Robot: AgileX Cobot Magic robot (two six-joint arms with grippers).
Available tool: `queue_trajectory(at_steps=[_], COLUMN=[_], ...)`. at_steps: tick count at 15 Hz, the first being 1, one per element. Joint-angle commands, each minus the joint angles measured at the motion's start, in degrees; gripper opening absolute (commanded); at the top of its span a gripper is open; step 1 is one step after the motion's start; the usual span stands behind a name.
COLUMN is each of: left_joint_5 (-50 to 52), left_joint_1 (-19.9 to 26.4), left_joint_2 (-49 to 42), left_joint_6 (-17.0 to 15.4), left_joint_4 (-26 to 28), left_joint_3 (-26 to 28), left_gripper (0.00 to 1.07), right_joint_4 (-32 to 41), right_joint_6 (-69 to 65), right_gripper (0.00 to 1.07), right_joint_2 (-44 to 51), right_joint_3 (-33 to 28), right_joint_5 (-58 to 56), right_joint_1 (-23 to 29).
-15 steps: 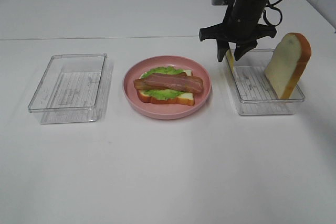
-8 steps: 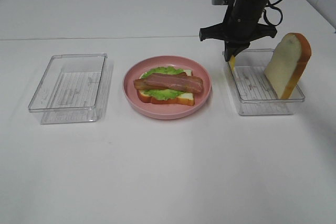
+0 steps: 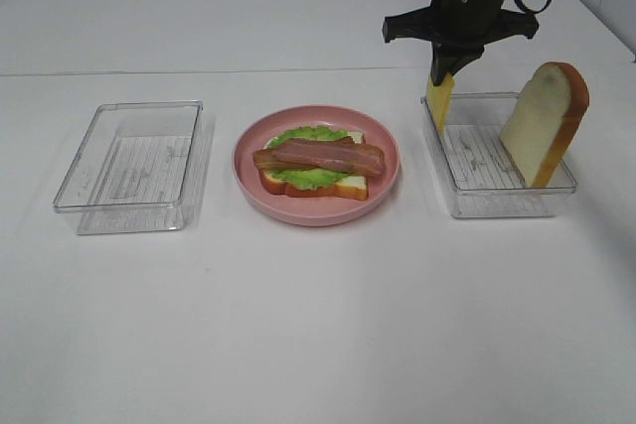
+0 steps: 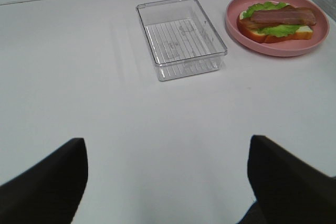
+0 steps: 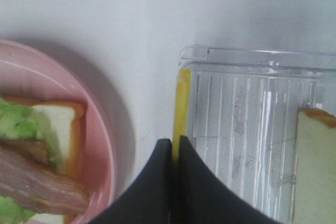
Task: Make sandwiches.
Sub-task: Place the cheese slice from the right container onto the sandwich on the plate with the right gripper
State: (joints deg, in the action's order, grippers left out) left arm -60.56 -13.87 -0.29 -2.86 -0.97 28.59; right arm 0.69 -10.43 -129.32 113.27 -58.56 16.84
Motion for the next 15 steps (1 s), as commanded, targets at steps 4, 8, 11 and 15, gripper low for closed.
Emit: queue_trajectory(at_steps=[4,8,11,15], left_joint_5=[0.63,0.63,0.63,0.63], left_joint_1=[-0.11,-0.11,-0.11,-0.11], left_joint_2=[-1.2,-1.2,-1.2,-1.2], left_joint_6=[0.17,0.17,0.17,0.17], left_joint_4=[0.0,0.0,0.0,0.0], left_joint_3=[-0.06,-0.06,-0.06,-0.06], left_gripper=[0.79,0.79,0.79,0.79], right_joint_4=[19.88,38.85,42.11,44.0], right_joint_6=[10.43,19.88,20.8,19.94], right_gripper=[0.0,0.0,0.0,0.0], right_joint_2=[6.88,4.93,1.72,-3.5], right_joint_3=[0.23,-0.97,-1.09,-1.09], right_joint_5=[-1.78,-2.41,-1.32,1.38], right_joint_1=[0.63,3.67,6.99,8.82])
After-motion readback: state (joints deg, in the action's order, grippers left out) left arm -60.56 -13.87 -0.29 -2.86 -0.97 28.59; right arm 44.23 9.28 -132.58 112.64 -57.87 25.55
